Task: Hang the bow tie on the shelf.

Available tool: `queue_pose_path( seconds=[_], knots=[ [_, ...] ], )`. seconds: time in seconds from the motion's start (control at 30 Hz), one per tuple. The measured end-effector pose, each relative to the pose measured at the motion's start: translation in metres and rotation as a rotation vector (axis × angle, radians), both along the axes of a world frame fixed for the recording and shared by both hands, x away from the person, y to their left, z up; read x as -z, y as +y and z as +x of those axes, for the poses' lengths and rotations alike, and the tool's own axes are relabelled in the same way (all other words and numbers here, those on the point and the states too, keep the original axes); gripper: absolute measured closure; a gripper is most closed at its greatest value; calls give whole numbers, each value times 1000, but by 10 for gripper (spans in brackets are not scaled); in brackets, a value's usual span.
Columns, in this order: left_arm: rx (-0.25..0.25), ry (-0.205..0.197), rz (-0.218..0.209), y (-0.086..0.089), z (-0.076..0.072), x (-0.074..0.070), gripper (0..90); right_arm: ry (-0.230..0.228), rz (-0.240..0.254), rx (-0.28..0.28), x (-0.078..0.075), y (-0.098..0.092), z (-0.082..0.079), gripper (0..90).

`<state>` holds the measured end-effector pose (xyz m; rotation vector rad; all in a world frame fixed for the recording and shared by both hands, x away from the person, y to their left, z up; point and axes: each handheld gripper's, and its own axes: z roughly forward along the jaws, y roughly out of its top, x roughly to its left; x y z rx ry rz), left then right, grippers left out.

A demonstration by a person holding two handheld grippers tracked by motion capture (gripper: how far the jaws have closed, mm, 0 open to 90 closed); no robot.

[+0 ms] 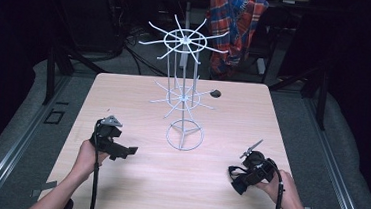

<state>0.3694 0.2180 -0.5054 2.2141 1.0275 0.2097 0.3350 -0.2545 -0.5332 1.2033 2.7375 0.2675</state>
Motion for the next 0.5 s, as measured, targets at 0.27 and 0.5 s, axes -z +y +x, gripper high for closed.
queue_pose_path(
  seconds=[0.27, 0.5],
  knots=[
    [-1, -4, -2, 1, 0, -1, 40, -15, -10, 28, -1, 1, -1, 686],
    [-2, -8, -4, 1, -1, -2, 40, -31, 58, 55, -5, -5, -1, 707]
  ],
)
